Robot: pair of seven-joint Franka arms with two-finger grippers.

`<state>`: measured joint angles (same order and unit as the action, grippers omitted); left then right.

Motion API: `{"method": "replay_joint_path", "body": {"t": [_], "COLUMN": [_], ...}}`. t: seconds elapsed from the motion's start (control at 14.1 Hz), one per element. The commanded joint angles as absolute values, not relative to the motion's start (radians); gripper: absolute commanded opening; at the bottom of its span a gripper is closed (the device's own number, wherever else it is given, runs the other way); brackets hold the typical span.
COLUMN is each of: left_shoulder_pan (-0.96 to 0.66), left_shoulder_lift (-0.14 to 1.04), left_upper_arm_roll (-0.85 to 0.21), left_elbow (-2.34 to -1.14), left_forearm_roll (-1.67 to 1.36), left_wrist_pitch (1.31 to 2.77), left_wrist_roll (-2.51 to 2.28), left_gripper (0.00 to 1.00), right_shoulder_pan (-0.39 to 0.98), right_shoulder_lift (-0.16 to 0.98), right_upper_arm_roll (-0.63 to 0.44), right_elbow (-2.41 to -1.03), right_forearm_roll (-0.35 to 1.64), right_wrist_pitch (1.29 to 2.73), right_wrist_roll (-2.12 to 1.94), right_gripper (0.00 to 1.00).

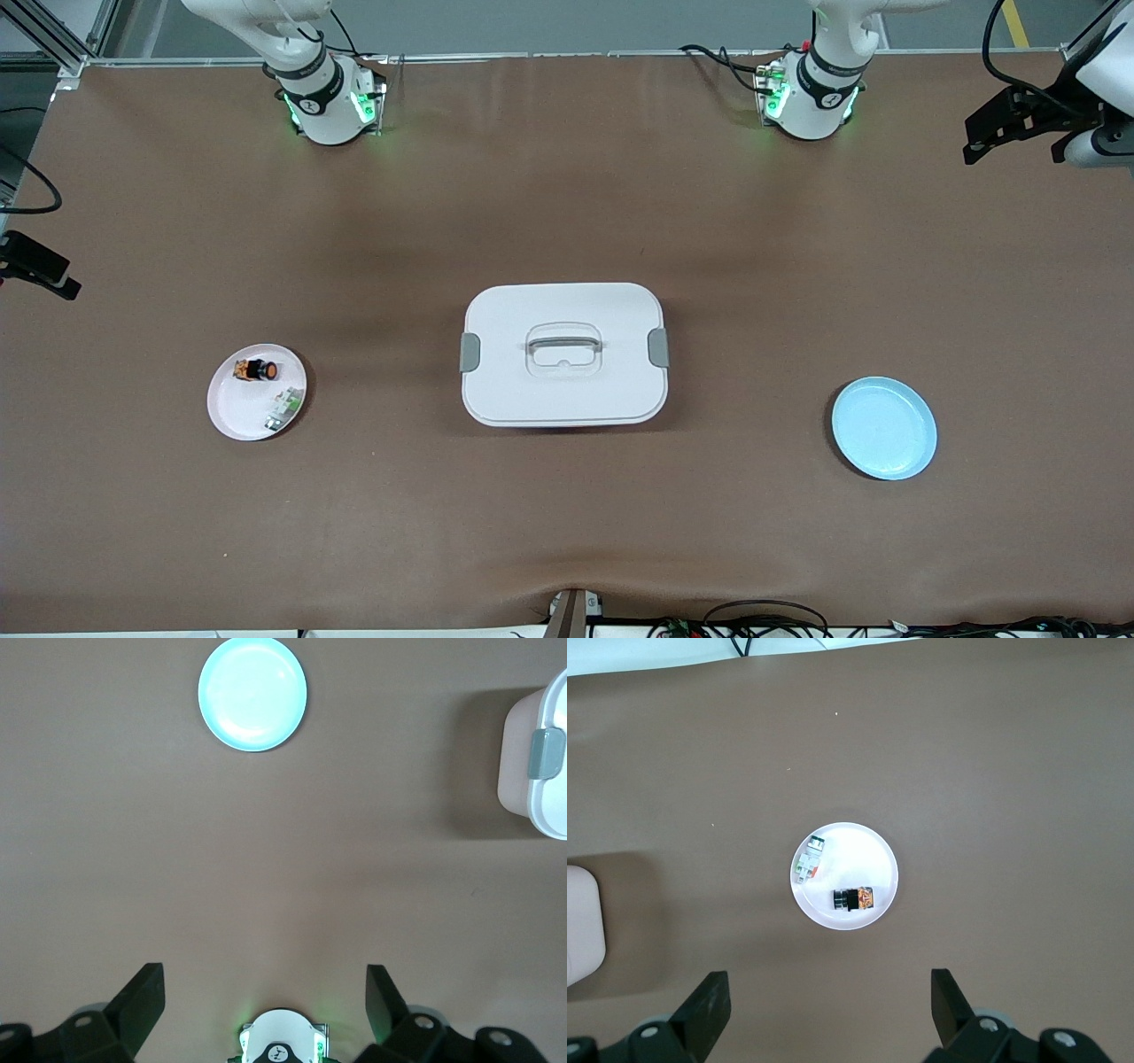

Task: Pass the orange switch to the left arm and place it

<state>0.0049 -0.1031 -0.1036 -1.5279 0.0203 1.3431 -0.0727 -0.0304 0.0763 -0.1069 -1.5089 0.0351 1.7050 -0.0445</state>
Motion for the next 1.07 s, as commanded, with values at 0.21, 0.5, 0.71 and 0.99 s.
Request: {"method": "replay_joint_path", "body": {"t": [0.21,0.5,0.71,0.99], "left_shoulder_pan": [0.015,0.018,0.015,0.015], "left_shoulder_lift": [-0.077,-0.044,-0.066,-0.067], "left_upper_arm_roll": [-0.107,-0.100,-0.107,-0.109], "left_elbow": [-1.493,-1.454,-1.459,-1.460], "left_forearm_roll": [0.018,0.018,0.017,0.008], "left_wrist_pitch": [1.331,1.330,1.303,1.290], "left_wrist_roll": [-0.061,-0.055,-0.054,-0.037], "left_gripper": [1.00,1.00,1.00,1.00], "right_shoulder_pan": [-0.028,-0.031,-0.032,-0.040], "right_shoulder_lift": [0.087,0.087,0.087,0.087], "right_upper_arm_roll": [-0.106,-0.106,-0.106,-0.107], "right_elbow": [-1.482,-1.482,-1.482,-1.482], "right_forearm_roll": [0.032,0.028,0.023,0.023], "right_wrist_pitch": [1.689,1.690,1.689,1.690], "right_wrist_roll": [-0.021,-0.021,-0.020,-0.017], "right_gripper": [1.00,1.00,1.00,1.00]}}
